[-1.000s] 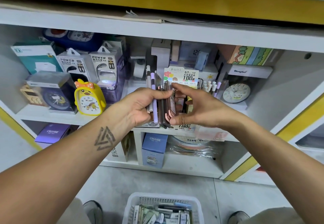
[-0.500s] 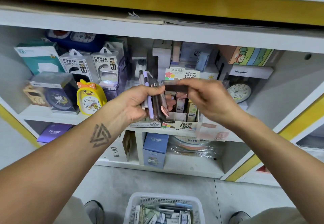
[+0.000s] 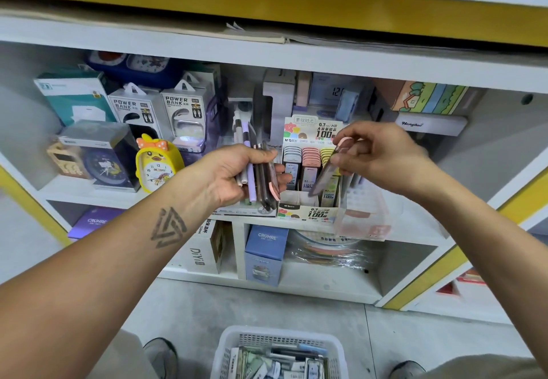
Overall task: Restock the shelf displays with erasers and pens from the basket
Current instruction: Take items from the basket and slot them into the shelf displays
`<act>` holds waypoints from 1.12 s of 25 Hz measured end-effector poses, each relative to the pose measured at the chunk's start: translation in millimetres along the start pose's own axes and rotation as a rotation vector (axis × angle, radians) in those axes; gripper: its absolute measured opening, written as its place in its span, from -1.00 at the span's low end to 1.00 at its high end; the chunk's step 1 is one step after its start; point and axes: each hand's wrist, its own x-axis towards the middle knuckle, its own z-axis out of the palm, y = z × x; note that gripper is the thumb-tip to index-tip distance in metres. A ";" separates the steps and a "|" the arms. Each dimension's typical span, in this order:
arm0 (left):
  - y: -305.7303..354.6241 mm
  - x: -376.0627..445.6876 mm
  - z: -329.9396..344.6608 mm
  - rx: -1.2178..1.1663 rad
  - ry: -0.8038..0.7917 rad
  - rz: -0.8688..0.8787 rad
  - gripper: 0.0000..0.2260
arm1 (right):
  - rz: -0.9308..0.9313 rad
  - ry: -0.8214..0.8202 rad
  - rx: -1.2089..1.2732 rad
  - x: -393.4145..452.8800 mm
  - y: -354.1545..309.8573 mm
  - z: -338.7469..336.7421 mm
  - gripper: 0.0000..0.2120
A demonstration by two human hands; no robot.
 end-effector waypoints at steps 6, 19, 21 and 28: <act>-4.3 1.7 2.9 0.021 -0.018 -0.017 -0.95 | -0.122 0.069 -0.165 4.8 13.9 15.6 -0.96; -6.0 4.4 1.2 0.033 -0.016 -0.029 -0.95 | -0.274 0.182 -0.439 16.5 19.3 28.6 -0.87; -6.0 4.6 1.0 0.031 -0.016 -0.028 -0.95 | -0.277 0.186 -0.432 17.0 18.5 30.5 -0.85; -6.6 4.5 1.9 0.029 -0.016 -0.026 -0.96 | -0.342 0.125 -0.495 16.9 17.1 37.9 -0.88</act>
